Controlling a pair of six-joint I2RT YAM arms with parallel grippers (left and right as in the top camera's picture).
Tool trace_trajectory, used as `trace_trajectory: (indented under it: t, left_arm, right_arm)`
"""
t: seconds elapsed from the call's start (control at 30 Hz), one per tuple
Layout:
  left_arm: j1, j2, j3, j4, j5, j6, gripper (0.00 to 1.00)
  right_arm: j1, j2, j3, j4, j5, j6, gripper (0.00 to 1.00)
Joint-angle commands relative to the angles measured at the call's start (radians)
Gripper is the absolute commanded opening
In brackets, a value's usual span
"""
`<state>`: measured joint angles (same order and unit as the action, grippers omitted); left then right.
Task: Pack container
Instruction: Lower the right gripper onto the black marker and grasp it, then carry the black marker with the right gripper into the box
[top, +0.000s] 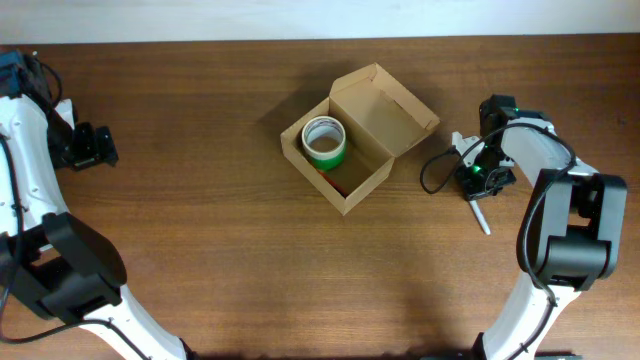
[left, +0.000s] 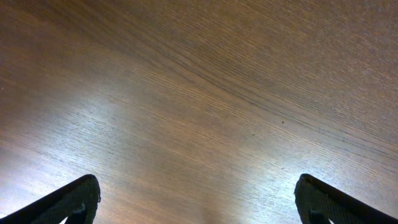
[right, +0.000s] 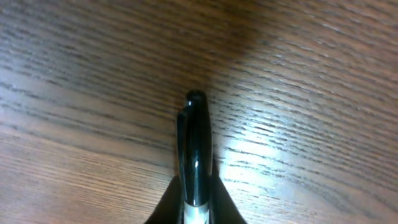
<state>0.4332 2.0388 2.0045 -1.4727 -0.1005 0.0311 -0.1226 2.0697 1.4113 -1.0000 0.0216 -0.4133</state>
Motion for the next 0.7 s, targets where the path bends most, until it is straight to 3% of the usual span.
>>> trace_trajectory:
  t: [0.0, 0.17, 0.3, 0.5, 0.67]
  left_arm:
    - [0.002, 0.009, -0.008, 0.000, 0.008, 0.015, 1.00]
    - [0.002, 0.009, -0.008, 0.000, 0.008, 0.015, 1.00]
    - [0.002, 0.009, -0.008, 0.000, 0.008, 0.015, 1.00]
    - [0.002, 0.009, -0.008, 0.000, 0.008, 0.015, 1.00]
    - [0.002, 0.009, -0.008, 0.000, 0.008, 0.015, 1.00]
  right_arm:
    - [0.005, 0.019, -0.021, 0.007, 0.016, 0.057, 0.04]
    - [0.006, 0.010, 0.009, -0.008, -0.013, 0.087, 0.04]
    - [0.012, -0.024, 0.142, -0.094, -0.149, 0.087, 0.04]
    - [0.089, -0.048, 0.647, -0.411, -0.213, 0.164, 0.04]
    - [0.227, -0.048, 0.995, -0.530, -0.201, 0.187, 0.04]
